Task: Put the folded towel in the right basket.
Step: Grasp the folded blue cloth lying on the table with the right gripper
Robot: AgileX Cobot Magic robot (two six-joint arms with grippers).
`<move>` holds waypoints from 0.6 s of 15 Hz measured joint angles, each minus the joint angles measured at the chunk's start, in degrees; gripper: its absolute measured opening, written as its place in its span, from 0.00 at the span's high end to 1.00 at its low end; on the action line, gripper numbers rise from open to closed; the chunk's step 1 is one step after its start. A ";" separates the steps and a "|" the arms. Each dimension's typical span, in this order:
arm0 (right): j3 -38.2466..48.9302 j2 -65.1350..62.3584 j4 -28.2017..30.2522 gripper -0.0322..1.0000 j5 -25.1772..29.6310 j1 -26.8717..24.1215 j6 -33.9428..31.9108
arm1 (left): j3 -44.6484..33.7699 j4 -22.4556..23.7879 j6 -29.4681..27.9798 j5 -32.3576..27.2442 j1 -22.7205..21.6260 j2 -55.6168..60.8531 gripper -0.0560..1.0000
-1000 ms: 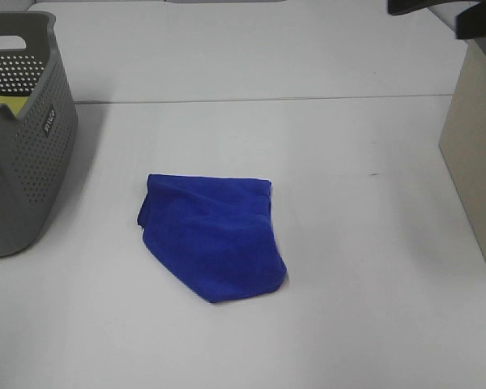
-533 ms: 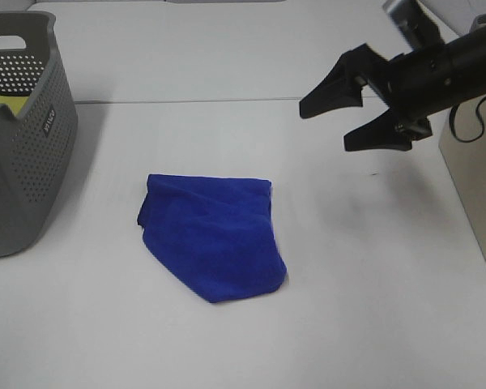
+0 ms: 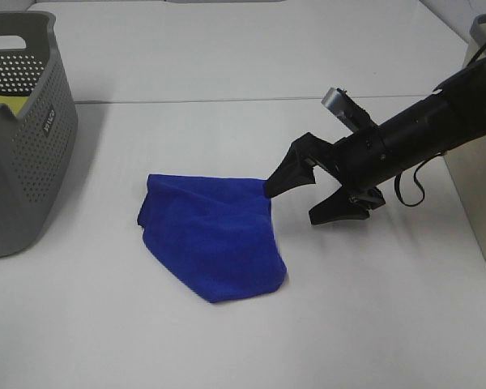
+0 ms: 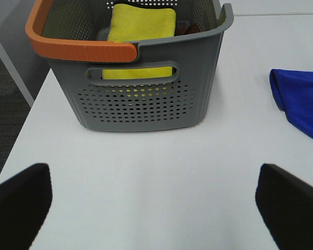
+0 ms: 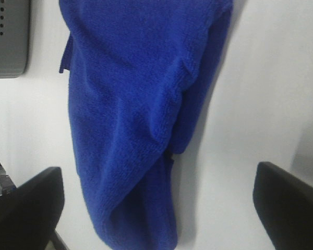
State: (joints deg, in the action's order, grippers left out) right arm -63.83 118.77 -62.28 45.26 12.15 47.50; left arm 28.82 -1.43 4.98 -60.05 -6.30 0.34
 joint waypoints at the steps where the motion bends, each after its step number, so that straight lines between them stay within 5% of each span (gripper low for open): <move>1: 0.00 0.63 -0.06 0.06 -0.52 0.00 0.00 | 0.00 0.00 0.00 0.00 0.00 0.00 0.01; 9: -0.11 2.92 -0.69 0.06 -1.15 0.46 -0.06 | 0.00 0.00 0.00 0.00 0.00 0.00 0.01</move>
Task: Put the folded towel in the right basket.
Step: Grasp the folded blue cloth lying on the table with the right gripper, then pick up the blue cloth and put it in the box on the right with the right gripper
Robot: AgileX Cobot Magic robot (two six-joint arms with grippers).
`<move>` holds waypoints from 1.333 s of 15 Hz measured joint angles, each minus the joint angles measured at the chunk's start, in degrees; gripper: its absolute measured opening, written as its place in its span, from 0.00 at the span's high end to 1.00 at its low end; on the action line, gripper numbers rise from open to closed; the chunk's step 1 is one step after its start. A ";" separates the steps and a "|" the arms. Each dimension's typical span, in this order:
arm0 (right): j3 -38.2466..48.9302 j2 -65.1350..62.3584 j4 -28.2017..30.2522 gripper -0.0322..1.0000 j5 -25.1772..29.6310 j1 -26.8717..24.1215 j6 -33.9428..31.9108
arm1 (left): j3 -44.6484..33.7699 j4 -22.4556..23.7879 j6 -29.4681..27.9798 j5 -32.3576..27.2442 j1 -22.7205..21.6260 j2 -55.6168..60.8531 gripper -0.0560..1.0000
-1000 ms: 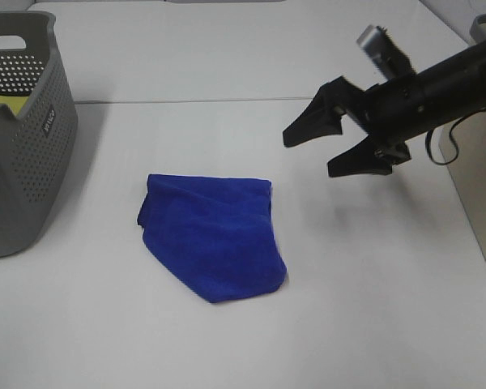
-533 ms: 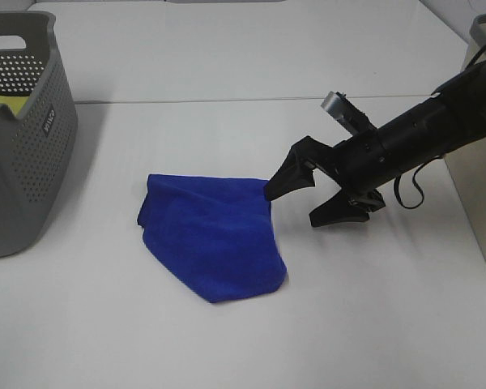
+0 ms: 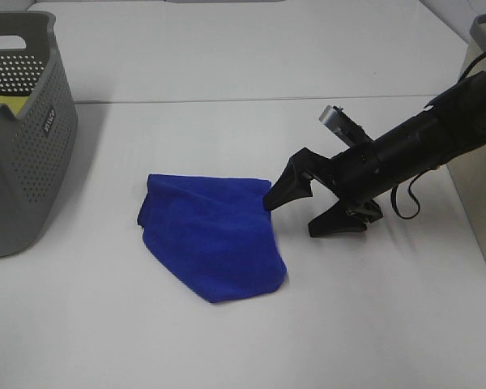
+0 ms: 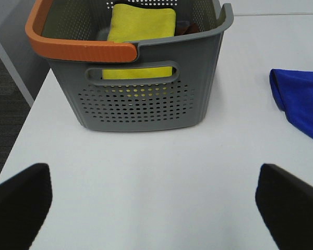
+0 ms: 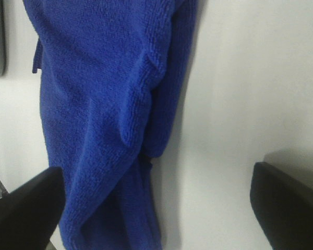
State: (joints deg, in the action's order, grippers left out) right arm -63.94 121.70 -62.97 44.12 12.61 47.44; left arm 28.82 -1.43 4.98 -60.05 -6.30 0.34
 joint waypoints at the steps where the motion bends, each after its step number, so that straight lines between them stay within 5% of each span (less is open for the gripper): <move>1: -0.11 0.34 -0.17 0.07 -0.06 0.86 0.00 | 0.00 0.00 0.00 0.00 0.00 0.00 0.01; 10: -0.80 0.34 -1.72 0.13 -10.94 20.45 -5.79 | 0.00 0.00 0.00 0.00 0.00 0.00 0.01; 12: -0.80 0.40 -1.03 0.30 -12.72 20.91 -7.62 | 0.00 0.00 0.00 0.00 0.00 0.00 0.01; 13: -0.63 0.74 -0.40 0.47 -13.75 20.91 -8.02 | 0.00 0.00 0.00 0.00 0.00 0.00 0.01; 14: -0.57 1.15 0.17 0.73 -14.50 20.91 -8.02 | 0.00 0.00 0.00 0.00 0.00 0.00 0.01; 15: -0.57 1.15 0.29 0.82 -14.50 20.91 -8.02 | 0.00 0.00 0.00 0.00 0.00 0.00 0.01; 20: -0.57 0.63 3.67 0.87 -13.92 20.91 -8.02 | 0.00 0.00 0.00 0.00 0.00 0.00 0.01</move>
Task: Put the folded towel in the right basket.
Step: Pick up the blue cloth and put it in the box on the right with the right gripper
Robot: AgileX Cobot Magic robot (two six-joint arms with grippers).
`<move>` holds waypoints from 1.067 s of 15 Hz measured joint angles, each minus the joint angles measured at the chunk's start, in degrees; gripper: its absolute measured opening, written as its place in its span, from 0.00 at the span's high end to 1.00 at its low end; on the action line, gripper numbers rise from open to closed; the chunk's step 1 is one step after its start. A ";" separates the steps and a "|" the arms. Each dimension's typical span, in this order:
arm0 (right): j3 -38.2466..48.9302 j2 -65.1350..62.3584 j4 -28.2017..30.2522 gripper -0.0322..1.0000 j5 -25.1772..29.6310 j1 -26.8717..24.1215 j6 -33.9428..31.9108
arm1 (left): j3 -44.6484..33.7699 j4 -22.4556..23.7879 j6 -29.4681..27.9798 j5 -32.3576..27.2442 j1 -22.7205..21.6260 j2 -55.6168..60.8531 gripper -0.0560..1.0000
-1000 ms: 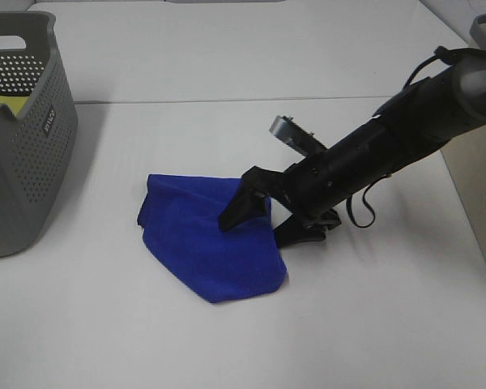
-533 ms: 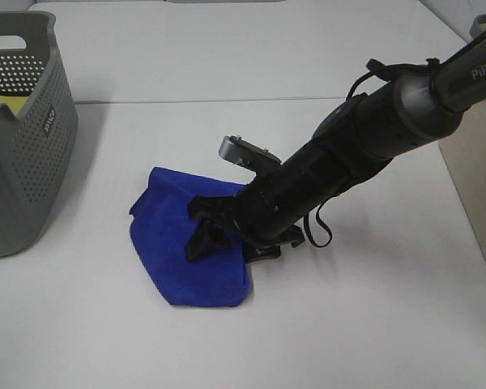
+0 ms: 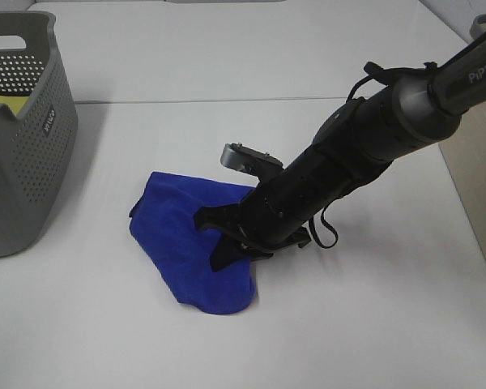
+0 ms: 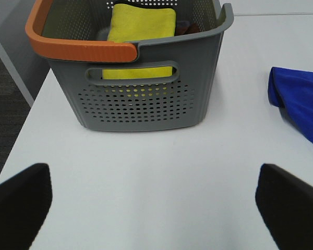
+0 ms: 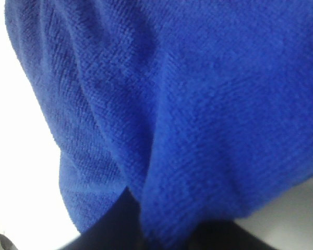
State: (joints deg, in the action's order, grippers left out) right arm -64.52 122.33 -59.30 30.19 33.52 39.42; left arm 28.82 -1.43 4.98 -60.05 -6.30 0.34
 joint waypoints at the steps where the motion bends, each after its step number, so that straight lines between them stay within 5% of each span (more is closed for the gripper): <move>1: 0.00 -0.92 1.43 0.87 0.17 0.00 0.00 | 0.00 0.00 0.00 0.00 0.00 0.00 0.01; 7: 0.06 -17.02 5.44 0.87 0.52 -3.84 0.00 | 0.00 0.00 0.00 0.00 0.00 0.00 0.01; 16: 0.06 -44.12 5.84 0.87 0.52 -24.75 2.01 | 0.00 0.00 0.00 0.00 0.00 0.00 0.01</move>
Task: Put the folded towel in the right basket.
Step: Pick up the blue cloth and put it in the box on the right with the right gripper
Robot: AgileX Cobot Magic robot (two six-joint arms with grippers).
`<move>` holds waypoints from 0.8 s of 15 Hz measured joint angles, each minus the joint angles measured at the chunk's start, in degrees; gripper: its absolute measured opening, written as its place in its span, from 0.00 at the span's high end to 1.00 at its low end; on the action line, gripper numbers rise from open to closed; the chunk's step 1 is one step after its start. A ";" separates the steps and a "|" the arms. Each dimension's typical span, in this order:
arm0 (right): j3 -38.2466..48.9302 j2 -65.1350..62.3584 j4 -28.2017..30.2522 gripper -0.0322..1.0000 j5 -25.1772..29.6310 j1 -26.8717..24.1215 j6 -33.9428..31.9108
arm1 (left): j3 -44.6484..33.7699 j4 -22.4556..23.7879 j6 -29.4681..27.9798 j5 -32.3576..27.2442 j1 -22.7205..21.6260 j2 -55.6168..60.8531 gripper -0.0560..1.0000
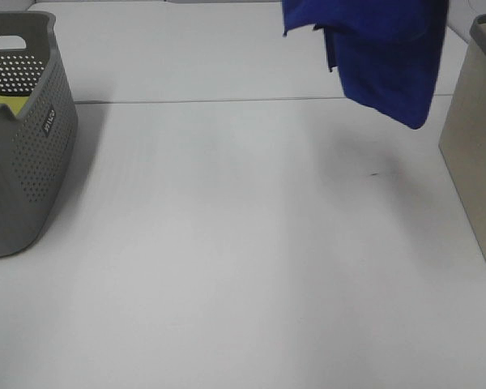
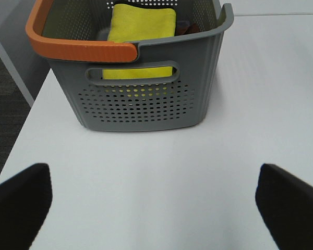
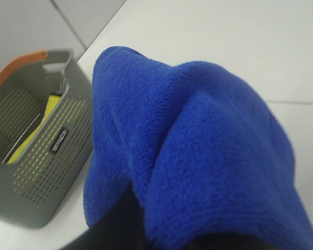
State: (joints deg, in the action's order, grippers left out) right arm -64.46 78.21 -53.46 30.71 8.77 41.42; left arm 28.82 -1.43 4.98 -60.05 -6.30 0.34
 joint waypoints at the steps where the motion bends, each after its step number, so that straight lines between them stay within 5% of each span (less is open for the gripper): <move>1: 0.00 -2.12 0.00 0.87 -0.46 -4.18 0.00 | 0.00 0.00 0.00 0.00 0.00 0.00 0.01; 5: 0.00 -4.41 0.00 0.87 -0.69 -22.12 -1.43 | 0.00 0.00 0.00 0.00 0.00 0.00 0.01; 8: 0.17 -0.97 0.00 0.87 -3.55 -35.75 -9.22 | 0.00 0.00 0.00 0.00 0.00 0.00 0.01; 12: 0.17 6.47 -0.06 0.87 -5.50 -39.88 -11.17 | 0.00 0.00 0.00 0.00 0.00 0.00 0.01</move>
State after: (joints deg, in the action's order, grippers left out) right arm -64.29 84.68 -53.51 25.21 -31.11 30.25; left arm 28.82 -1.43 4.98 -60.05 -6.30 0.34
